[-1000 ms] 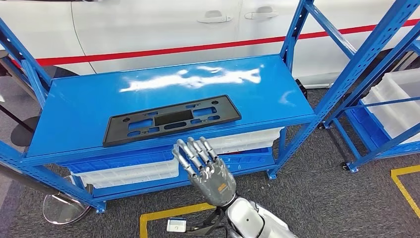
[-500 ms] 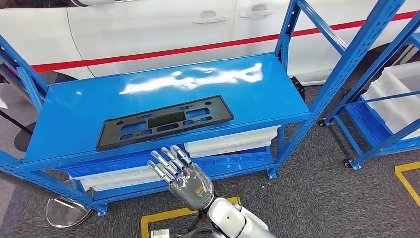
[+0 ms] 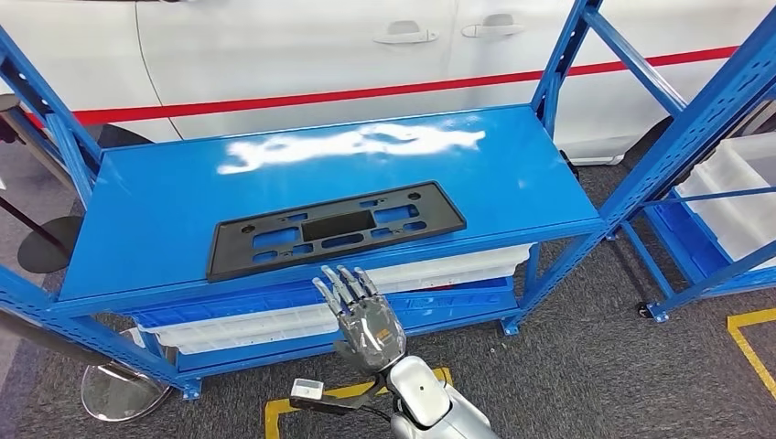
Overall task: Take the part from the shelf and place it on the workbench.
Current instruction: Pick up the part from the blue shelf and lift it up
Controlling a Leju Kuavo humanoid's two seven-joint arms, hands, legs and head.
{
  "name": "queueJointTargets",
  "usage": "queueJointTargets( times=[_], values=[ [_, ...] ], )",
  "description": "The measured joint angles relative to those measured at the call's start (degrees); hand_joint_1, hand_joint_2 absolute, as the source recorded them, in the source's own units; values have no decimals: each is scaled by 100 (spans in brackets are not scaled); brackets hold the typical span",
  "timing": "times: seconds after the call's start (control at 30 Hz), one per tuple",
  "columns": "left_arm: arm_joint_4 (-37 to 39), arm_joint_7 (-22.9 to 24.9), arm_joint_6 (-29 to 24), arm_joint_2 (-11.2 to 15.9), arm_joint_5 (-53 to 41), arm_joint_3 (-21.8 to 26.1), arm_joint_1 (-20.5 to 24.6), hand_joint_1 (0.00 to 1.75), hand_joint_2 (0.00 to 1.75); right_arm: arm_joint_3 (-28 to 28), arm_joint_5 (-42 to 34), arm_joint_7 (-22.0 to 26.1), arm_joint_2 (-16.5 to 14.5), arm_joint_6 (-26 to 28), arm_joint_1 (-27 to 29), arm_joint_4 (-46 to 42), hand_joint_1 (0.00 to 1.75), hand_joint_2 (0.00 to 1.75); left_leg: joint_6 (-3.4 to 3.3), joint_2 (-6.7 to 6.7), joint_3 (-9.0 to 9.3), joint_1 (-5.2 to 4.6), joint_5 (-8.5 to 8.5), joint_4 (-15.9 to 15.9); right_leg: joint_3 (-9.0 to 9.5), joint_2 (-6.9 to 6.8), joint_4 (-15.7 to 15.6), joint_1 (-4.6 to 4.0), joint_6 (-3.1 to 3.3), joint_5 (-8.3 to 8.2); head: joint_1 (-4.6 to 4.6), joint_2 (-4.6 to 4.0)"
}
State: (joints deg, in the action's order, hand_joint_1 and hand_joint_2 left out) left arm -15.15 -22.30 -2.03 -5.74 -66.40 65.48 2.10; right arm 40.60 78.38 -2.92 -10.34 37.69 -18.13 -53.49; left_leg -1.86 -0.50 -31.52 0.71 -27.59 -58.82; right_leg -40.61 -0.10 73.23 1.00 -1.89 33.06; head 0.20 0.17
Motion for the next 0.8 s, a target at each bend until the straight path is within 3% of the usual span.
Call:
queueJointTargets(
  times=[0.03,0.07,0.13,0.2,0.27,0.37,0.43,0.53,0.57,0.6,0.67,0.7,0.73,0.8],
  values=[
    [0,0,6,4,-12,19,-4,0,0,-58,-18,-28,7,-30,14,2,0,175,-15,-4,29,-25,-25,0,-147,1,154,-17,23,-5,1,0],
    [0,1,10,8,-25,34,-10,0,0,-118,-35,-48,13,-43,29,2,0,175,-26,-8,71,-54,-58,0,-187,1,87,-44,70,-138,3,-1],
    [0,1,13,12,-43,53,-22,0,0,-230,-63,-63,20,-43,51,-13,0,175,-39,-16,177,-108,-134,5,3,5,-564,-133,234,-631,10,-1],
    [8,2,12,-1,-58,68,-24,0,0,-335,-88,-66,29,-39,70,-46,0,175,-22,-18,258,-122,-203,33,250,9,-1197,-228,428,-907,-29,-1],
    [15,6,6,-10,-75,87,-18,0,0,-428,-101,-57,40,-42,108,-98,0,175,36,-7,314,-94,-212,74,369,17,-1444,-288,542,-909,-57,-1],
    [15,10,-2,18,-93,120,-11,0,0,-527,-103,-26,40,-48,168,-176,0,175,124,16,409,-95,-212,-14,621,20,-1695,-242,589,-941,-49,-2],
    [15,11,-3,37,-99,137,-2,0,0,-555,-103,-12,33,-53,174,-209,0,175,190,16,190,-65,-414,-457,783,4,-1794,-185,569,-920,-74,-1],
    [15,10,-3,48,-101,164,-12,0,0,-587,-103,-8,31,-63,212,-220,0,175,336,18,-422,35,-748,-1295,884,7,-1789,-133,493,-811,-90,-1],
    [15,10,-4,54,-103,173,-25,0,0,-599,-103,-7,31,-67,230,-220,0,175,386,19,-523,68,-693,-1318,917,17,-1767,-104,454,-764,-92,-1],
    [15,10,-4,60,-114,180,-33,0,0,-611,-103,-2,31,-69,241,-220,0,175,443,21,-530,105,-500,-1144,953,26,-1730,-67,408,-707,-92,-1],
    [17,10,-4,67,-143,186,-41,0,0,-628,-104,21,30,-74,249,-221,0,175,556,25,-385,169,32,-495,1019,37,-1622,2,296,-567,-102,-1],
    [20,9,-1,67,-160,189,-39,0,0,-636,-107,38,28,-76,249,-222,0,175,562,28,-329,179,147,-236,1024,36,-1557,21,240,-505,-127,-1],
    [22,7,2,67,-174,191,-35,0,0,-641,-114,55,23,-76,252,-225,0,175,513,27,-314,173,204,-121,1012,35,-1503,22,191,-457,-146,-1],
    [26,4,8,73,-193,195,-31,0,0,-646,-136,89,13,-73,261,-232,0,175,348,22,-349,144,150,-151,980,32,-1455,6,123,-410,-148,0]
  ],
)
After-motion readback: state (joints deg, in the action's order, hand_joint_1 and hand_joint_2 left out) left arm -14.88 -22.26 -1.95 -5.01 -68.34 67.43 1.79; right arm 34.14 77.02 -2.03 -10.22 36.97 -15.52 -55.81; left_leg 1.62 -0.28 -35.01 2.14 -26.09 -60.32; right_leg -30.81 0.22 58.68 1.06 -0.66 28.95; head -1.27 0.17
